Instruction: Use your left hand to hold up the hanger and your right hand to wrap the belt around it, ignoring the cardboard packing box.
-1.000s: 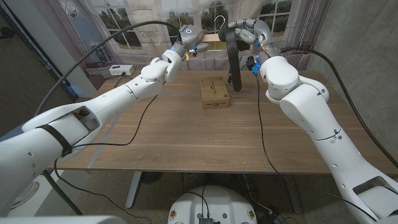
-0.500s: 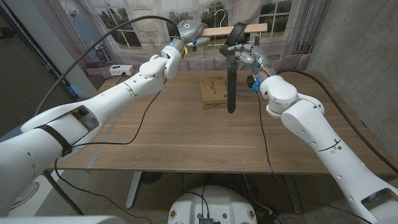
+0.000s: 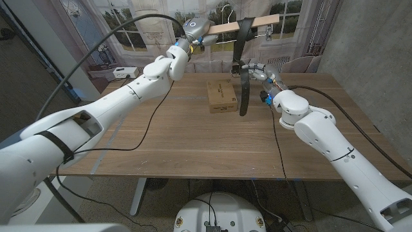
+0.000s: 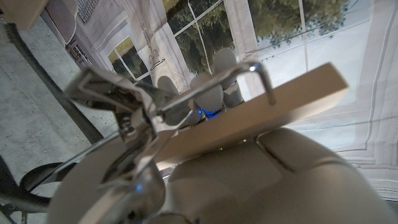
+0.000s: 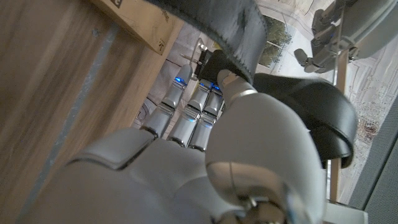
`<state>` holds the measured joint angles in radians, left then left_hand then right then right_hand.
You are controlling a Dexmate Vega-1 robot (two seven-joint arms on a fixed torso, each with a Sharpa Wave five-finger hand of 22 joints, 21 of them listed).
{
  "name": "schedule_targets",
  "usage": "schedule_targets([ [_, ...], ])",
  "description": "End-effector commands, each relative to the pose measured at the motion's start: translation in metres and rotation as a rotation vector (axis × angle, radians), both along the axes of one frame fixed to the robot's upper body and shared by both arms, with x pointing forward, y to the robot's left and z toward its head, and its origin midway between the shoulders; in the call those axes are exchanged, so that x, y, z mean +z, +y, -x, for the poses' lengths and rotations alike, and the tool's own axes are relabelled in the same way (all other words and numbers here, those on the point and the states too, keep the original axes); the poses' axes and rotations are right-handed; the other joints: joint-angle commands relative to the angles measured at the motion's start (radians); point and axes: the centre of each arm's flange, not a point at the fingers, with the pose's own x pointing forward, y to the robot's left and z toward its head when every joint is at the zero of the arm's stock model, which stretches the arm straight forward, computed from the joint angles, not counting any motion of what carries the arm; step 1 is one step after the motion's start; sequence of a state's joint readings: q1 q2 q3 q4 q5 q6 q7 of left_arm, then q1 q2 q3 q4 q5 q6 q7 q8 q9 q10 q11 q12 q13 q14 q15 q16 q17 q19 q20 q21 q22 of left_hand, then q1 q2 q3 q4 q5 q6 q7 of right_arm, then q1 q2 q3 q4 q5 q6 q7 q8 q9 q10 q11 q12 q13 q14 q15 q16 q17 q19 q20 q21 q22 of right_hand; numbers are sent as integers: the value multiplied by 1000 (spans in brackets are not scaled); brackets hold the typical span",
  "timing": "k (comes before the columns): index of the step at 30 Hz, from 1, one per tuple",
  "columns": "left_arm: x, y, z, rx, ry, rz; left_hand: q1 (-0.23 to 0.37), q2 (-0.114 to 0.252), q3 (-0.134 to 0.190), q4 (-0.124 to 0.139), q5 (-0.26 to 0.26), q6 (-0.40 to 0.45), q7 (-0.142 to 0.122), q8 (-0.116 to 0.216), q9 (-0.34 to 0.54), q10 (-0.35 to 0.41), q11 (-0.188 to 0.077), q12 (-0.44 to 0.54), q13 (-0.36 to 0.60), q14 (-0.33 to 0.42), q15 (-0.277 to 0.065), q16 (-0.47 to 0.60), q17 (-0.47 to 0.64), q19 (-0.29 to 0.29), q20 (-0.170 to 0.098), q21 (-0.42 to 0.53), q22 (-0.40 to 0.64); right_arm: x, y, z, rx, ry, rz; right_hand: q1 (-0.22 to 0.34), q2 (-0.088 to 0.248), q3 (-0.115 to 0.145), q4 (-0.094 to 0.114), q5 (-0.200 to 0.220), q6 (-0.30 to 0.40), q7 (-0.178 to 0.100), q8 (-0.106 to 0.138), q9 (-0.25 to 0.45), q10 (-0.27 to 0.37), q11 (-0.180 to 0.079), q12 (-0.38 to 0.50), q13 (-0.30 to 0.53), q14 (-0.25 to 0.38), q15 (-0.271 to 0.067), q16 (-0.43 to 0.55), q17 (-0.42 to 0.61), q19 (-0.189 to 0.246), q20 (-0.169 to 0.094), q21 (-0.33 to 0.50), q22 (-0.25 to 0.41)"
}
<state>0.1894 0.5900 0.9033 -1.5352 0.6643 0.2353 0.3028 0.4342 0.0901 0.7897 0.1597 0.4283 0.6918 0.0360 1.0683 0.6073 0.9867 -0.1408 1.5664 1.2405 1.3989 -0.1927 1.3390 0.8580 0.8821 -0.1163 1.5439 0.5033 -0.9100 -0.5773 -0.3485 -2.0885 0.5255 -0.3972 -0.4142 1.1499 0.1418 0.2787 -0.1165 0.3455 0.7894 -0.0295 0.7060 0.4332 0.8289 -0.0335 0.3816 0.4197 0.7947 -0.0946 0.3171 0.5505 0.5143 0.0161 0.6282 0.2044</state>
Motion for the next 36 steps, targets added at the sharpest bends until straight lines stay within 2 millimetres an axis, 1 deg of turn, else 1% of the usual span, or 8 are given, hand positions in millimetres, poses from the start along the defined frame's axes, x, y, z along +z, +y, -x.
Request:
schedule_targets([
  [1, -2, 4, 8, -53, 55, 20, -1, 16, 2, -1, -5, -24, 28, 7, 4, 4, -8, 7, 1, 1, -6, 6, 3, 11, -65, 3, 5, -26, -43, -50, -82, 96, -35, -2, 16, -3, 0, 3, 62, 73, -1, 7, 7, 8, 9, 6, -4, -77, 10, 21, -9, -4, 11, 3],
  [8, -3, 9, 13, -81, 95, -4, -1, 15, 2, -1, -6, -24, 29, 8, -2, 2, -8, 6, 1, 0, -5, 6, 3, 10, -66, 2, 4, -34, -70, -73, -155, 115, -78, -7, 18, -8, 4, -1, 59, 69, -1, 11, 2, 4, 10, 10, -5, -81, 16, 35, -16, -7, 16, 4],
  [18, -7, 11, 14, -83, 158, -57, -1, 14, 1, -1, -6, -28, 30, 12, -2, 1, -4, 7, 1, -2, -5, 3, -1, 9, -63, 1, 3, -28, -105, -92, -278, 65, -107, -9, 24, -13, 7, -6, 53, 61, -1, 17, -11, -5, 11, 16, -8, -92, 24, 59, -30, -16, 22, 4],
  [22, -9, 11, 13, -76, 182, -78, -1, 14, 1, -1, -6, -29, 31, 13, -3, 1, -3, 7, 1, -2, -5, 3, -2, 8, -62, 3, 8, -16, -111, -96, -309, 37, -100, -10, 25, -14, 9, -8, 52, 61, 1, 20, -14, -5, 12, 19, -13, -95, 24, 66, -36, -20, 24, 4],
  [23, -9, 11, 13, -75, 182, -79, -2, 13, 1, -1, -6, -30, 32, 13, -3, 1, -5, 6, 1, -2, -4, 3, -2, 8, -62, 1, 4, -16, -111, -96, -309, 36, -100, -11, 25, -15, 9, -9, 52, 60, 0, 18, -13, -15, 13, 20, -13, -97, 25, 69, -39, -21, 25, 4],
  [25, -10, 12, 13, -76, 190, -81, -2, 13, 1, 0, -5, -28, 31, 15, -4, 1, -4, 7, 1, 1, -5, 6, 1, 8, -62, 0, 4, -7, -112, -97, -330, 16, -91, -13, 26, -16, 11, -10, 51, 58, 0, 20, -15, -7, 14, 21, -15, -99, 24, 72, -42, -22, 26, 4],
  [30, -11, 14, 11, -73, 208, -84, -2, 13, 1, -1, -5, -28, 33, 16, -6, 1, -5, 7, 1, -2, -4, 2, -5, 8, -62, 0, 3, 10, -113, -98, -337, -21, -81, -13, 25, -16, 12, -12, 52, 56, -1, 17, -18, -15, 15, 24, -18, -104, 22, 77, -48, -26, 30, 4],
  [36, -14, 16, 8, -66, 240, -98, -2, 13, 2, -1, -5, -31, 31, 18, -5, 0, -5, 6, 1, -1, -4, 2, -4, 9, -61, 0, 3, 32, -113, -95, -351, -76, -64, -15, 25, -17, 14, -13, 49, 50, 0, 20, -17, -12, 17, 28, -20, -107, 19, 81, -54, -30, 34, 4],
])
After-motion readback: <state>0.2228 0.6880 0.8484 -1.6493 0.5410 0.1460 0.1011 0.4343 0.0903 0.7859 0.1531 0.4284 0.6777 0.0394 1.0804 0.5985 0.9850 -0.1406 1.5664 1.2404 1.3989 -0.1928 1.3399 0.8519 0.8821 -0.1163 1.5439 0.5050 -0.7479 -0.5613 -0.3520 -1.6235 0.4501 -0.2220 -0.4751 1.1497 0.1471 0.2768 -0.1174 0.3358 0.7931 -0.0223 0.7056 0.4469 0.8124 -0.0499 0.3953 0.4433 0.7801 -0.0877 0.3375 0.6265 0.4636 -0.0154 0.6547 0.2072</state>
